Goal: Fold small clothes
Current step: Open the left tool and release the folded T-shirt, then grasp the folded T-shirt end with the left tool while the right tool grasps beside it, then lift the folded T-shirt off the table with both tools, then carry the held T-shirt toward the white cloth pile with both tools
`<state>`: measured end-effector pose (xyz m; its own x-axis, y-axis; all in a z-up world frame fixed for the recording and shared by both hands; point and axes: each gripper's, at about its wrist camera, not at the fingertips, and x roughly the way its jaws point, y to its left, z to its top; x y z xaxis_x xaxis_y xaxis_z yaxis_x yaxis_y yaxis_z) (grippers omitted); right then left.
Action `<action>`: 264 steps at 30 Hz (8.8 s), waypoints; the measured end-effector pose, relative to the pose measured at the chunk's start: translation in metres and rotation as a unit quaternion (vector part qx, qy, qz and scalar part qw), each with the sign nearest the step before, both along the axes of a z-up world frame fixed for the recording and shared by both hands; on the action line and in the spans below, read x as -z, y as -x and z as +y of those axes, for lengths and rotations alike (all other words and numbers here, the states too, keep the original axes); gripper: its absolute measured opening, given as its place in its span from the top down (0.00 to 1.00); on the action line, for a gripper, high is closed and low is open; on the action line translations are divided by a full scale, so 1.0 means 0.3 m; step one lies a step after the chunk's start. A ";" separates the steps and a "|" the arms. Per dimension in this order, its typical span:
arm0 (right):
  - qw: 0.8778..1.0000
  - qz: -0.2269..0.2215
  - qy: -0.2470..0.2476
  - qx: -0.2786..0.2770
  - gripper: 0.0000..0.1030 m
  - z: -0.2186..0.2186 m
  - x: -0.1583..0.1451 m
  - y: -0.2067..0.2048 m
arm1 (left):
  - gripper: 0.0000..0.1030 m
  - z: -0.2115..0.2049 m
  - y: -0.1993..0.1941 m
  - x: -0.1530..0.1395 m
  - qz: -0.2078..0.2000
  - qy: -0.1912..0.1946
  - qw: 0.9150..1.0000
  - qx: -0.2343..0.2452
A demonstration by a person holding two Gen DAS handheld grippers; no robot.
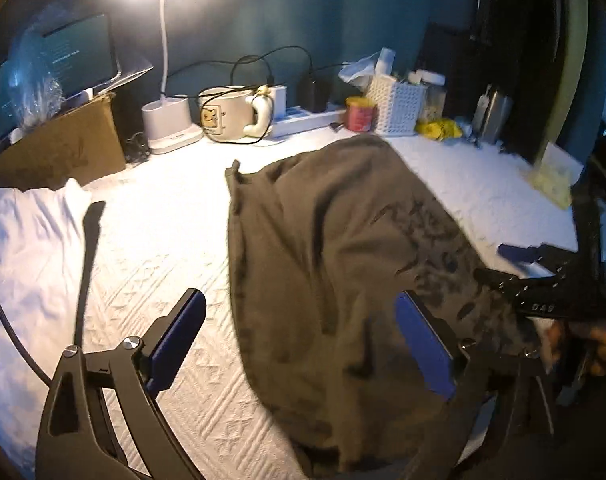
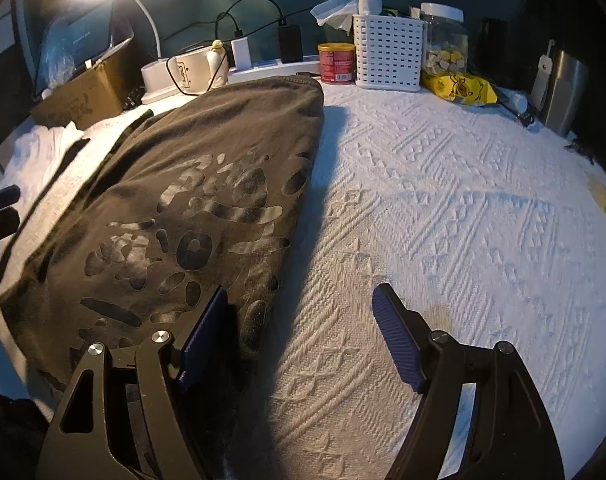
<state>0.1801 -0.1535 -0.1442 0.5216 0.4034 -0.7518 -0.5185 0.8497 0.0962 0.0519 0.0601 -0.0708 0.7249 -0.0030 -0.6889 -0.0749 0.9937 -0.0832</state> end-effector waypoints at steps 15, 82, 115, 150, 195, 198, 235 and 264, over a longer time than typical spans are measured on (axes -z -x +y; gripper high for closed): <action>0.999 -0.018 -0.014 0.039 0.24 -0.034 -0.131 -0.094 | 0.08 0.107 -0.063 -0.001 -0.040 0.028 0.998 -0.036; 0.994 0.034 -0.048 -0.088 0.24 0.373 -0.004 -0.566 | 0.49 0.116 -0.637 0.156 0.056 0.093 0.991 0.080; 0.987 -0.075 -0.067 -0.123 0.79 0.311 -0.222 -0.286 | 0.83 -0.026 -0.412 -0.054 -0.044 0.032 0.996 0.075; 0.960 -0.224 -0.111 -0.127 0.79 0.186 -0.558 0.169 | 0.83 -0.073 -0.068 -0.317 -0.191 0.021 0.979 0.070; 0.875 -0.352 -0.170 -0.287 0.79 0.494 -0.895 0.667 | 0.83 0.187 0.418 -0.562 -0.345 -0.026 0.937 -0.043; 0.872 -0.348 -0.175 -0.297 0.79 0.504 -0.899 0.688 | 0.83 0.201 0.470 -0.570 -0.347 -0.044 0.936 -0.050; 0.937 -0.184 -0.129 -0.268 0.79 0.775 -0.511 0.301 | 0.83 0.449 0.150 -0.258 -0.177 -0.005 0.982 -0.061; 0.967 0.003 -0.127 -0.223 0.79 0.939 -0.176 -0.119 | 0.83 0.698 -0.199 0.007 -0.037 0.013 0.995 -0.096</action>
<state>0.2157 0.1282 -0.0913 0.2499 0.7591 -0.6011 -0.8266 0.4906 0.2758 0.1118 0.2694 -0.0728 0.7629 0.1233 -0.6346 -0.2560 0.9590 -0.1214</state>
